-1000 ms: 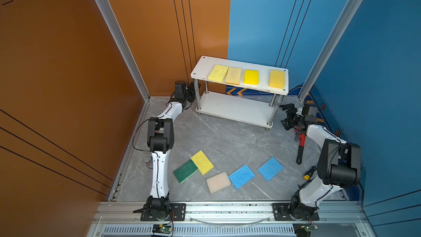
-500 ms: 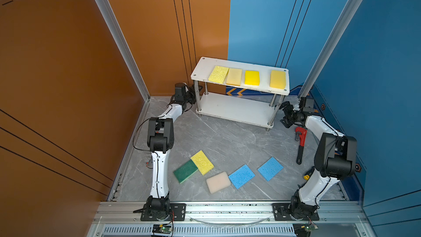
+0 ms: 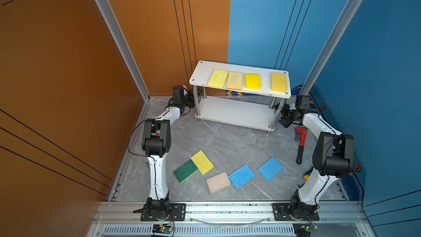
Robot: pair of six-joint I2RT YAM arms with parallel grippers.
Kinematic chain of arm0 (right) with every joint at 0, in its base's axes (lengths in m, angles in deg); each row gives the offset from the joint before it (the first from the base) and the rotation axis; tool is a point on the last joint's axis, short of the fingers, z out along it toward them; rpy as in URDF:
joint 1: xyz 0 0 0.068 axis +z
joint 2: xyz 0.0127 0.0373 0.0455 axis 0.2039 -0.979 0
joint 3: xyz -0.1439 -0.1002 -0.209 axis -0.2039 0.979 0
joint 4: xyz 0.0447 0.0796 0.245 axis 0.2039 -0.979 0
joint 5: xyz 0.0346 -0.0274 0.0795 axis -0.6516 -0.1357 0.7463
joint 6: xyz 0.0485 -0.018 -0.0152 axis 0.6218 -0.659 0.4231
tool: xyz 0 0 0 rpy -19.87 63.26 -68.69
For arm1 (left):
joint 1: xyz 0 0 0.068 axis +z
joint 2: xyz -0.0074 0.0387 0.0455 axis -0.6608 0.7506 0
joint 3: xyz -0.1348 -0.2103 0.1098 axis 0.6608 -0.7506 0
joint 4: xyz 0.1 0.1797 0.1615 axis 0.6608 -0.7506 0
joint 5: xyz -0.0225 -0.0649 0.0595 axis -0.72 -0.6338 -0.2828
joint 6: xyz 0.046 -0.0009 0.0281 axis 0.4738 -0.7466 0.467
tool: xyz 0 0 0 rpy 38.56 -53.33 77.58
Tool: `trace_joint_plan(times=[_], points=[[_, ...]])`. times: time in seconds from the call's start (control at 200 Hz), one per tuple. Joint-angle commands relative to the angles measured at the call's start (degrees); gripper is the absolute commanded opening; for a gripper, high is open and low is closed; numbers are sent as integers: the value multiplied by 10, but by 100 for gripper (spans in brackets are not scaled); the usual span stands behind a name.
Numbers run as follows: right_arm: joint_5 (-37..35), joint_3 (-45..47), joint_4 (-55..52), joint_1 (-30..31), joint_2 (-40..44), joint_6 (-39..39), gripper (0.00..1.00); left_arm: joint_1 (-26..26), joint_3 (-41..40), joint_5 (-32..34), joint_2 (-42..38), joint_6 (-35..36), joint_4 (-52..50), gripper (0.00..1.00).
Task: Arrange cleaning sponges on a shelf
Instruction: Rotate the shelf at the top-center of the table.
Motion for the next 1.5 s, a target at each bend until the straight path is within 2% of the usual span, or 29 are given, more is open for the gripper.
trace_joint_plan(times=[0.0, 0.415, 0.671, 0.861, 0.971, 1.066, 1.261, 1.491], points=[[7, 5, -26, 28, 6, -20, 100, -22, -45, -43, -56, 35, 6, 80], [12, 51, -24, 36, 42, -24, 100, -16, -256, -28, -214, 46, 24, 80], [13, 74, -24, 40, 59, -31, 100, -9, -323, -10, -265, 49, 25, 80], [8, 78, -25, 7, 60, -36, 100, 38, -358, 24, -286, 51, 18, 82], [13, 80, -24, -32, 62, -33, 100, 66, -353, 64, -298, 89, -48, 84], [15, 87, -25, -66, 75, -37, 100, 85, -343, 125, -316, 122, -133, 84], [8, 131, -70, -109, 123, -66, 100, 89, -359, 206, -383, 121, -244, 85], [-12, 269, -118, -89, 250, -66, 100, 57, -492, 266, -528, 87, -333, 85]])
